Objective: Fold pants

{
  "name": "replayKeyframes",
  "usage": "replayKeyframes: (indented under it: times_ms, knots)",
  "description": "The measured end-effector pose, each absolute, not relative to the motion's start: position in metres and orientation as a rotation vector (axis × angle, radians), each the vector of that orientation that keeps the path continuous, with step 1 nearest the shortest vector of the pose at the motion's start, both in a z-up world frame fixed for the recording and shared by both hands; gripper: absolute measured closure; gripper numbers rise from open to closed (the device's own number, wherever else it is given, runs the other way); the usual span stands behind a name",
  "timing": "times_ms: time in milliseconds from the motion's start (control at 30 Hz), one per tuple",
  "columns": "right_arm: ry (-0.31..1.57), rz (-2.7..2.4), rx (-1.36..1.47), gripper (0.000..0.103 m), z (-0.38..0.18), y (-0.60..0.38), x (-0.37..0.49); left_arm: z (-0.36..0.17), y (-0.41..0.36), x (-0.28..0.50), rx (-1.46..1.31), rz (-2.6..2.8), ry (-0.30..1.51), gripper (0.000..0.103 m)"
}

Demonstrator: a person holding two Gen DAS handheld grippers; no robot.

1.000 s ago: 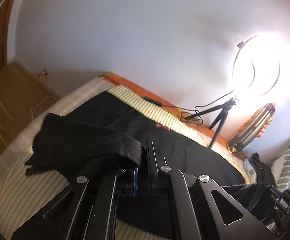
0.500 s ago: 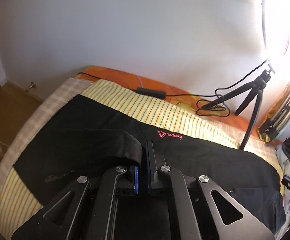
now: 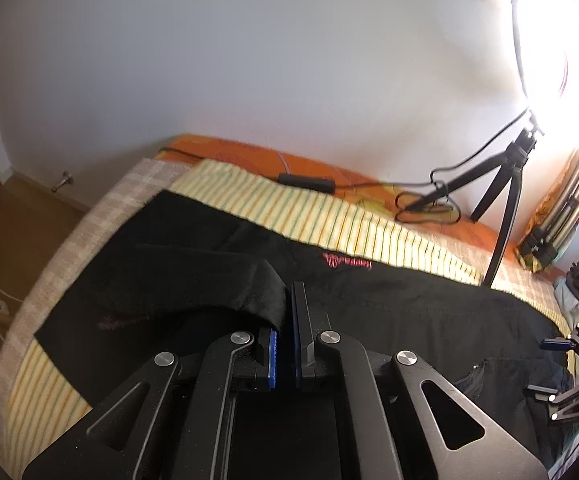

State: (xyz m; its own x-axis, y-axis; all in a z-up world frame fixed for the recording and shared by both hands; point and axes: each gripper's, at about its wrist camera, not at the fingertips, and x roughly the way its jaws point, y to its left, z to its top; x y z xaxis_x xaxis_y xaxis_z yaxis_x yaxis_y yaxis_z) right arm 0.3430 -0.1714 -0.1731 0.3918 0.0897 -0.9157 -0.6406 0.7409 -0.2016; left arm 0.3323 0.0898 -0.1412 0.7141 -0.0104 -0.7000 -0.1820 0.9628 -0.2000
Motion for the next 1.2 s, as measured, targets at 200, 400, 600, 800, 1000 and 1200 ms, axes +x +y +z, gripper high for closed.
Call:
replayKeyframes:
  times_ms: [200,400,600,800,1000,1200]
  knots:
    - [1.086,0.55,-0.463,0.042,-0.175,-0.184,0.342,-0.128,0.086,0.321,-0.218,0.102,0.708,0.099]
    - [0.99,0.474,-0.647,0.09,-0.174,-0.153,0.303,-0.126,0.088,0.319,-0.225,0.11,0.703,0.099]
    - [0.858,0.357,-0.751,0.094,-0.148,-0.144,0.291,-0.121,0.091,0.323,-0.184,0.117,0.709,0.099]
    - [0.782,0.231,-0.753,0.094,-0.12,-0.149,0.342,-0.128,0.084,0.36,-0.128,0.12,0.768,0.099]
    - [0.862,0.173,-0.756,0.094,-0.149,-0.142,0.392,-0.147,0.09,0.401,-0.168,0.114,0.875,0.092]
    - [0.93,0.173,-0.764,0.094,-0.175,-0.144,0.399,-0.14,0.108,0.407,-0.202,0.054,0.92,0.061]
